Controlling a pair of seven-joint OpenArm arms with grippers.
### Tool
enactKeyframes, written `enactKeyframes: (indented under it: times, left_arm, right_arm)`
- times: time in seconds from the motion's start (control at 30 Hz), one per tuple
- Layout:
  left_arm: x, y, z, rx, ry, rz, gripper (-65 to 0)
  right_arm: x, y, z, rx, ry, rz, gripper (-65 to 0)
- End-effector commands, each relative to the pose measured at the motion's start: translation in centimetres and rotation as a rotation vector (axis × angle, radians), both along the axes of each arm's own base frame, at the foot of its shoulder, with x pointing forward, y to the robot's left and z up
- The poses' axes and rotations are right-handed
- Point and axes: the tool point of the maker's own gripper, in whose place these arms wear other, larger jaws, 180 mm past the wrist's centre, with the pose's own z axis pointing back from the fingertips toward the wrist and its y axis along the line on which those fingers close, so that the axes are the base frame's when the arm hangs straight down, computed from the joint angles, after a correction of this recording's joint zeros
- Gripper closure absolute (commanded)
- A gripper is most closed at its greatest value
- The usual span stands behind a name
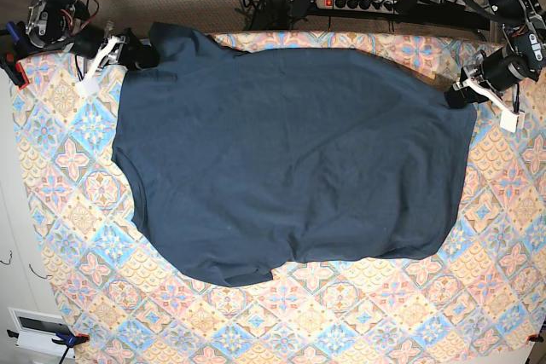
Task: Layout the t-shirt on the table in an organized manner, then fold the t-shirt properly
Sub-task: 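Hold the shirt corners steady with both grippers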
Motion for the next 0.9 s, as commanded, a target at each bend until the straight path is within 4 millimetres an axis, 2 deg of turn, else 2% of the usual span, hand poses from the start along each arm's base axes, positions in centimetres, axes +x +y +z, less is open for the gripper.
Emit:
enactKeyframes:
  times: [0.0, 0.07, 0.33, 0.5, 0.6, 0.67, 0.8, 0.87]
  left_arm:
    - [0.6, 0.4, 1.0, 0.013, -0.033, -0.006, 0.0]
    - [0.6, 0.4, 1.1, 0.013, -0.035, -0.006, 0.0]
    - [0.7, 0.3, 1.1, 0.012, -0.038, -0.005, 0.0]
    - [0.7, 0.3, 1.1, 0.012, -0.038, -0.005, 0.0]
    - [0.7, 0.3, 1.1, 0.012, -0.038, -0.005, 0.0]
    - [0.7, 0.3, 1.1, 0.012, -0.038, -0.005, 0.0]
    - [0.7, 0.3, 1.1, 0.012, -0.038, -0.005, 0.0]
    - [0.7, 0.3, 1.1, 0.012, -0.038, -0.005, 0.0]
  right_arm:
    - [0.9, -0.2, 1.3, 0.019, -0.050, -0.006, -27.8]
    - [1.2, 0.1, 1.8, 0.049, -0.065, -0.014, -27.8]
    - [1.1, 0.3, 1.6, 0.057, -0.059, -0.013, -27.8]
    - [0.6, 1.9, 1.0, 0.074, -0.034, 0.034, -27.8]
    - [0.2, 1.8, 0.2, 0.035, -0.010, 0.055, -26.6]
    - [0.1, 1.8, 0.2, 0.034, -0.008, 0.056, -21.3]
    - [0.1, 1.8, 0.3, 0.030, -0.009, 0.062, -5.1]
    - [0.1, 1.8, 0.3, 0.029, -0.011, 0.065, 0.0]
